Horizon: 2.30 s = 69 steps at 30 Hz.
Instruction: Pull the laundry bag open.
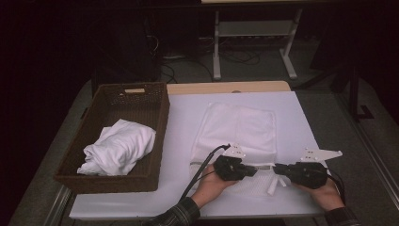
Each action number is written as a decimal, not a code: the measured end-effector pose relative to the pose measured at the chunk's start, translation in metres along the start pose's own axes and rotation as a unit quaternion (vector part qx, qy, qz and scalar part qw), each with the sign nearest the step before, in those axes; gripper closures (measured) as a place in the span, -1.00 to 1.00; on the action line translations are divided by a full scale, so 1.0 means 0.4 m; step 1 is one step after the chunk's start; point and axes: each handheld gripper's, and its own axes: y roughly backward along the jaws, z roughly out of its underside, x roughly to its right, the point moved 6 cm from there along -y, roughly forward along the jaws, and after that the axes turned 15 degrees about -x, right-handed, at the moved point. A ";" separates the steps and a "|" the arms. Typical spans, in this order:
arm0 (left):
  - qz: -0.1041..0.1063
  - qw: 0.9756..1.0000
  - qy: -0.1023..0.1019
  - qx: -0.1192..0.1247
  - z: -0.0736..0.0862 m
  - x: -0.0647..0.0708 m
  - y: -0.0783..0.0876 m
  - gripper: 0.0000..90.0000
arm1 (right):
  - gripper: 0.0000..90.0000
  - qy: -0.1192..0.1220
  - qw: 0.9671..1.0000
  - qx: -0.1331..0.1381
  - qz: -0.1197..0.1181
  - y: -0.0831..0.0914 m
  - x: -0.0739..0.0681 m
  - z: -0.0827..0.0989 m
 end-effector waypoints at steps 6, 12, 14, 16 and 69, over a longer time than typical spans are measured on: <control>0.000 1.000 0.003 0.000 0.004 0.001 -0.002 0.92 | 0.87 0.001 1.000 -0.002 0.001 -0.001 -0.002 -0.001; -0.002 1.000 0.016 0.002 0.014 -0.013 0.012 0.92 | 0.87 -0.005 1.000 0.000 0.008 0.006 0.007 0.003; -0.002 1.000 0.019 0.005 0.017 -0.017 0.020 0.92 | 0.87 -0.006 1.000 0.001 0.009 0.007 0.007 0.003; -0.003 1.000 0.021 0.006 0.020 -0.018 0.024 0.92 | 0.87 -0.006 1.000 0.002 0.009 0.007 0.008 0.002; -0.017 0.998 0.055 -0.005 0.095 -0.044 0.085 0.92 | 0.87 -0.004 1.000 -0.003 0.026 0.007 0.010 0.003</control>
